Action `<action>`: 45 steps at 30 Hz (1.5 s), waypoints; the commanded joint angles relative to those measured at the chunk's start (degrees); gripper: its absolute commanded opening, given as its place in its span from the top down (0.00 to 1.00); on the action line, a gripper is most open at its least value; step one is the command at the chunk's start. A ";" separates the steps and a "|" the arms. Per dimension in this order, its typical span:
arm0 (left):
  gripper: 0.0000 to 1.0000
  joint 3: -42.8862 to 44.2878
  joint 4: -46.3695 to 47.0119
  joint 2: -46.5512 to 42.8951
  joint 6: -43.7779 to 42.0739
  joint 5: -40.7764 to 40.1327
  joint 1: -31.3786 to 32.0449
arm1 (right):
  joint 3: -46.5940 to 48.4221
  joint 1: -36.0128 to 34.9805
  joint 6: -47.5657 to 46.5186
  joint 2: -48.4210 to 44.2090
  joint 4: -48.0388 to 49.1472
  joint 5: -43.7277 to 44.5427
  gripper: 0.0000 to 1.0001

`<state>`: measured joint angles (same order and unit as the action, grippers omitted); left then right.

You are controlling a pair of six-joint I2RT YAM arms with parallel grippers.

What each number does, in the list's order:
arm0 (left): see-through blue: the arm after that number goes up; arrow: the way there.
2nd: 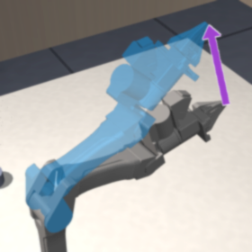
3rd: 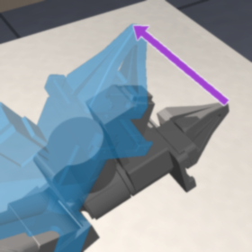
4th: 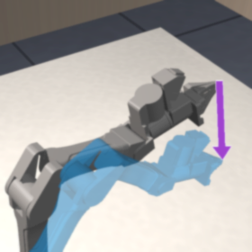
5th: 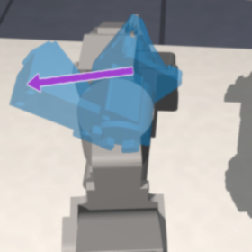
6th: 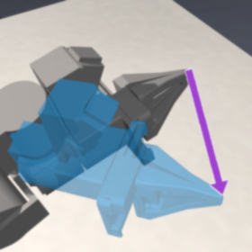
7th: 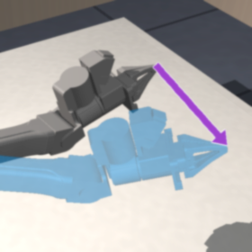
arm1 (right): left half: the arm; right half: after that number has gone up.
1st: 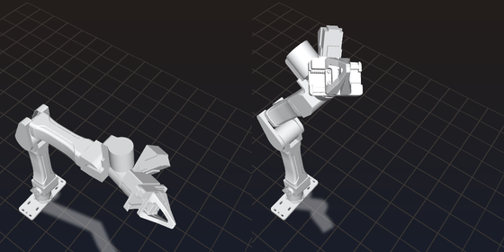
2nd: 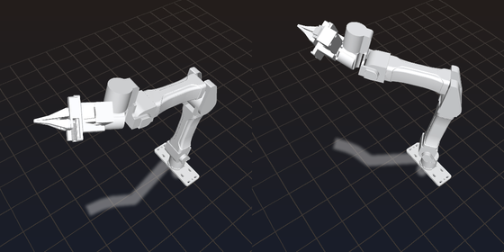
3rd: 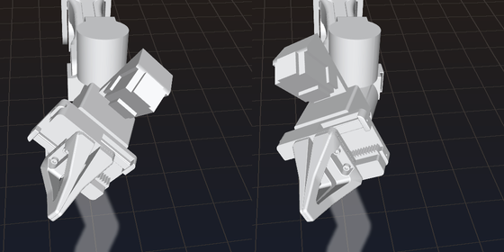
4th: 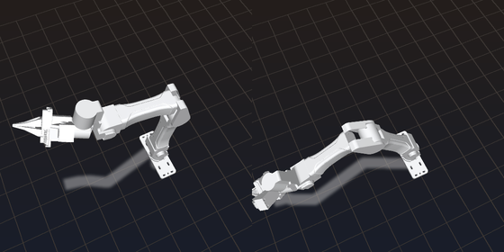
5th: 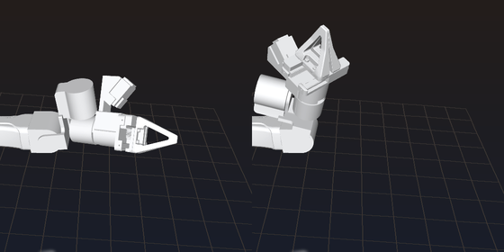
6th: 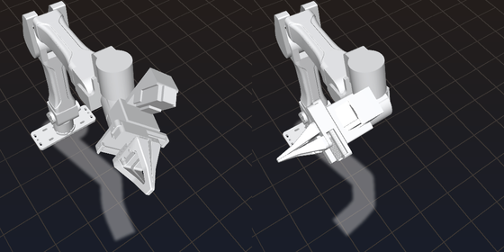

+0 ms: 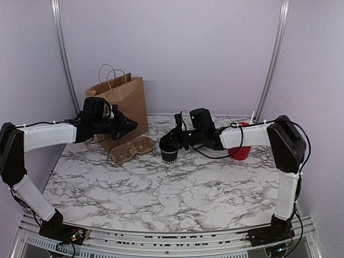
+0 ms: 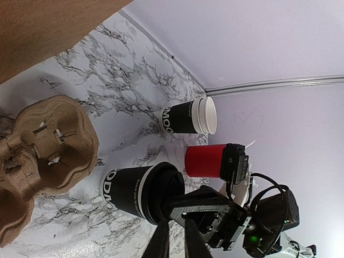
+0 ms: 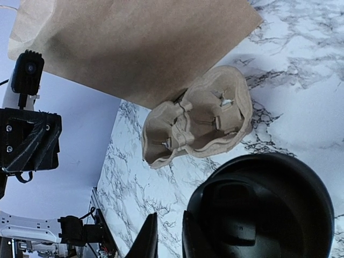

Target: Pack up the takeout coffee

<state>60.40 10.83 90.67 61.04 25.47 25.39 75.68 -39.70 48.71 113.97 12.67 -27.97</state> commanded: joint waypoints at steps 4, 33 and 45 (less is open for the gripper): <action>0.77 2.56 -3.17 -2.60 -6.35 -0.28 1.08 | 11.30 -3.85 -12.38 -4.80 -15.23 8.87 0.65; 0.01 -0.46 -30.18 -14.90 -36.01 -24.20 -0.88 | 25.83 -9.84 -32.60 1.87 -44.12 39.82 0.02; 0.01 0.31 -31.76 -13.85 -39.76 -27.45 -2.19 | 28.25 -8.85 -32.63 4.16 -45.84 40.04 0.12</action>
<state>59.31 -19.09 76.84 23.73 0.05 23.64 101.49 -48.84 16.23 117.23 -31.88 11.09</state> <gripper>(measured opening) 0.993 0.888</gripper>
